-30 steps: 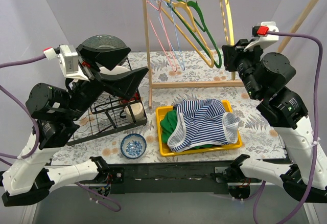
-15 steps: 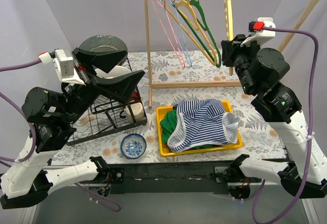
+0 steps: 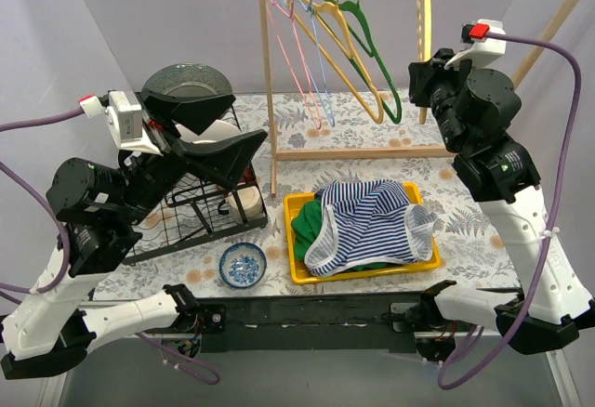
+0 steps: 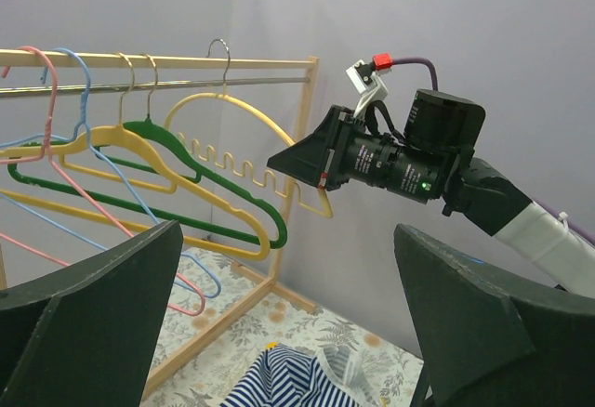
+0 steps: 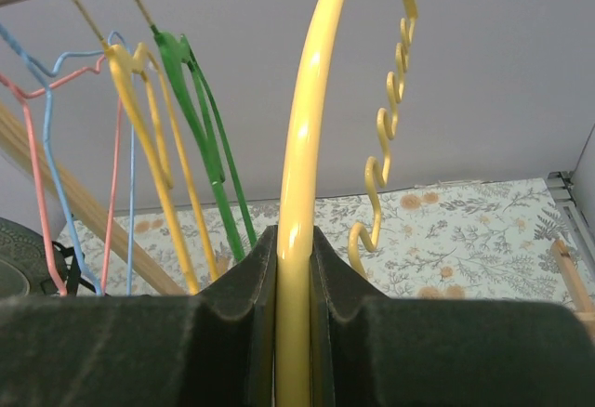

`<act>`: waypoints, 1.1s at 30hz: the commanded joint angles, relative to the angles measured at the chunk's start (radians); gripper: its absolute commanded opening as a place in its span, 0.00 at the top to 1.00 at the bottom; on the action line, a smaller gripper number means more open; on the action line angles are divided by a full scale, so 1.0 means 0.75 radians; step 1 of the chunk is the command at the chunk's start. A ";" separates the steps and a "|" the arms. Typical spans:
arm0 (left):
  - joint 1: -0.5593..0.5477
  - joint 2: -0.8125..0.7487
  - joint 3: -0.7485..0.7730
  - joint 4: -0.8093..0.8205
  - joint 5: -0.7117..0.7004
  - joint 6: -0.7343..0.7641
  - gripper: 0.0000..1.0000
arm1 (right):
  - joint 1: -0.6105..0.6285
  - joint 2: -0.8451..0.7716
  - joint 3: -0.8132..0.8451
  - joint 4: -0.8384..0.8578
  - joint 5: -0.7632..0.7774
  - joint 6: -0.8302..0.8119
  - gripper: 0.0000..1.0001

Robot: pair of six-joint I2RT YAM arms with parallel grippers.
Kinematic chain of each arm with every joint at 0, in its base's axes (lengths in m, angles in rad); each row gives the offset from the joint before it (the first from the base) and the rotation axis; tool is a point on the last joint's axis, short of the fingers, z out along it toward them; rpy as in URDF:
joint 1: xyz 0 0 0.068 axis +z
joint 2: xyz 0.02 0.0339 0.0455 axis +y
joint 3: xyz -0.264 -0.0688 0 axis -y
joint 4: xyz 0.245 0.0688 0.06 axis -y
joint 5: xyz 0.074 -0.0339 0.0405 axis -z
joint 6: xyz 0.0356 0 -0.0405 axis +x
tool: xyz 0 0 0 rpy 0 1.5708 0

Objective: Remove the tank top from the hanger
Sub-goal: Place the hanger at the clothesline, then reset both arms

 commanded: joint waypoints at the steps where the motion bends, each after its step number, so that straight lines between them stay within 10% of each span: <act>1: 0.005 -0.005 -0.019 -0.002 -0.010 0.021 0.02 | -0.085 -0.027 -0.053 0.136 -0.158 0.112 0.99; 6: 0.005 -0.009 -0.036 -0.014 -0.027 0.037 0.02 | -0.093 -0.085 -0.117 0.081 -0.179 0.139 0.97; 14: 0.003 0.001 -0.040 -0.043 -0.021 0.041 0.02 | -0.097 -0.225 -0.119 -0.093 -0.119 0.125 0.03; 33: 0.005 -0.131 -0.326 -0.078 -0.127 -0.126 0.02 | -0.099 -0.720 -0.323 -0.531 -0.598 0.251 0.02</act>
